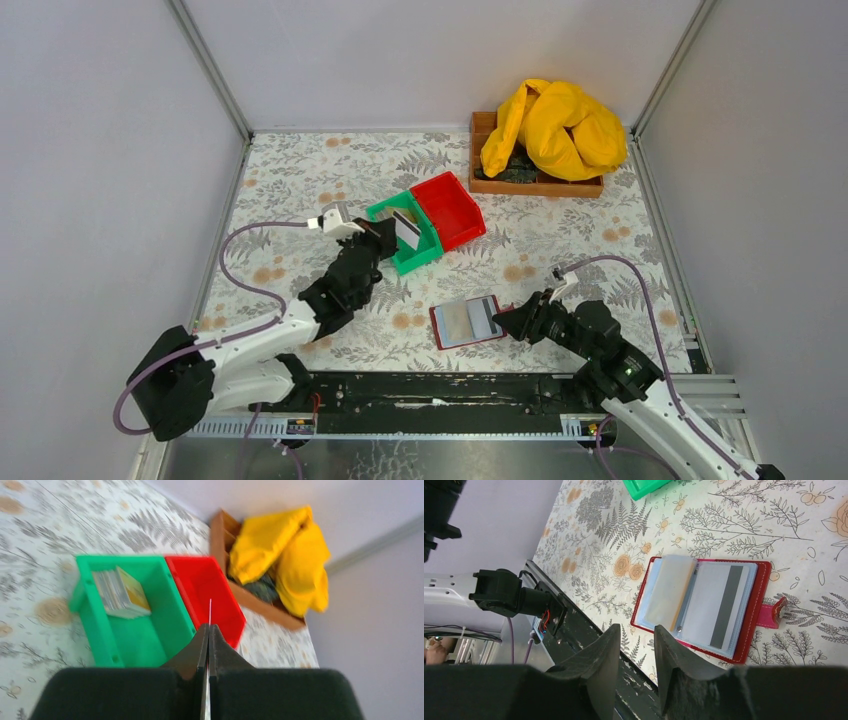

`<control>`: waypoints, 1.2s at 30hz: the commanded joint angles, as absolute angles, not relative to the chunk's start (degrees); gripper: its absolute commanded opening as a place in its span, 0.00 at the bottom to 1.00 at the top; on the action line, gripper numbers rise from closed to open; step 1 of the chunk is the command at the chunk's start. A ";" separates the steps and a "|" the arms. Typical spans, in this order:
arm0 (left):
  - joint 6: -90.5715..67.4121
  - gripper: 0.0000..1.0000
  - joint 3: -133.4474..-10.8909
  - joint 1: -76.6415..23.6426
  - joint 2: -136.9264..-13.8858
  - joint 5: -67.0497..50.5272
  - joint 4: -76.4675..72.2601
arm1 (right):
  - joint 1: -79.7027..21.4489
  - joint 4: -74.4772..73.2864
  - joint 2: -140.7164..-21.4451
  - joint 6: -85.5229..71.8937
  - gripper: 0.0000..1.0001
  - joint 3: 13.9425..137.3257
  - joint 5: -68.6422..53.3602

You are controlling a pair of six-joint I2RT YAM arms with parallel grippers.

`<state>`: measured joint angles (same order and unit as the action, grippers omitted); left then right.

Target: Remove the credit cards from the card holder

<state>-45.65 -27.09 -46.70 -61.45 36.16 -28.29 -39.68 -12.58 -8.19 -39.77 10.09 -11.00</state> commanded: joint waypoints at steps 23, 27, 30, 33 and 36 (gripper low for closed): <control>-17.06 0.00 -37.18 -45.90 -98.99 73.39 -82.34 | -39.46 -4.00 -12.71 -39.09 0.38 7.30 -13.51; -21.07 0.00 -39.19 -45.40 -101.10 72.69 -77.76 | -39.46 -3.53 -13.34 -38.87 0.37 6.93 -13.37; -32.14 0.00 -41.05 -43.56 -100.93 68.66 -65.78 | -39.46 -3.35 -14.04 -38.39 0.37 7.00 -13.27; -48.67 0.00 -43.76 -39.68 -99.72 60.78 -47.25 | -39.42 -2.59 -14.41 -37.75 0.37 6.91 -13.76; -52.41 0.00 -42.97 -37.46 -99.84 57.44 -46.14 | -39.46 -1.82 -14.26 -37.57 0.37 6.49 -14.36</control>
